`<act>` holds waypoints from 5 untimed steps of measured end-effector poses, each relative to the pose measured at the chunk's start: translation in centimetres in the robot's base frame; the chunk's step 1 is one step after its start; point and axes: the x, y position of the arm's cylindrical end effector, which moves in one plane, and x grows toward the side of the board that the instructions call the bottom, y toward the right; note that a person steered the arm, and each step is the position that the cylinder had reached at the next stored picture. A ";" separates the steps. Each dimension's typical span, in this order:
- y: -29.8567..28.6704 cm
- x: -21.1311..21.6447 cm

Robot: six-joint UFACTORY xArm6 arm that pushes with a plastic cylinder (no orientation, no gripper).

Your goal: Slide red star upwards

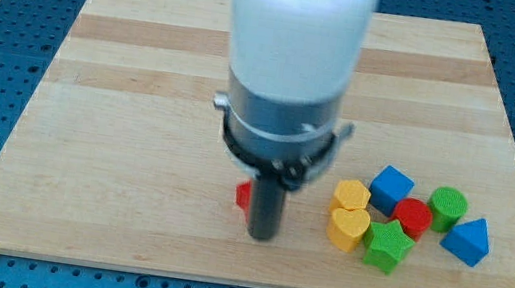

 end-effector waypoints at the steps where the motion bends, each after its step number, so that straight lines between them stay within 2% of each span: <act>1: -3.7 -5.2; 2: -6.0 -7.5; 3: -6.0 -4.9; 4: -4.8 -3.3; 5: -1.7 -5.8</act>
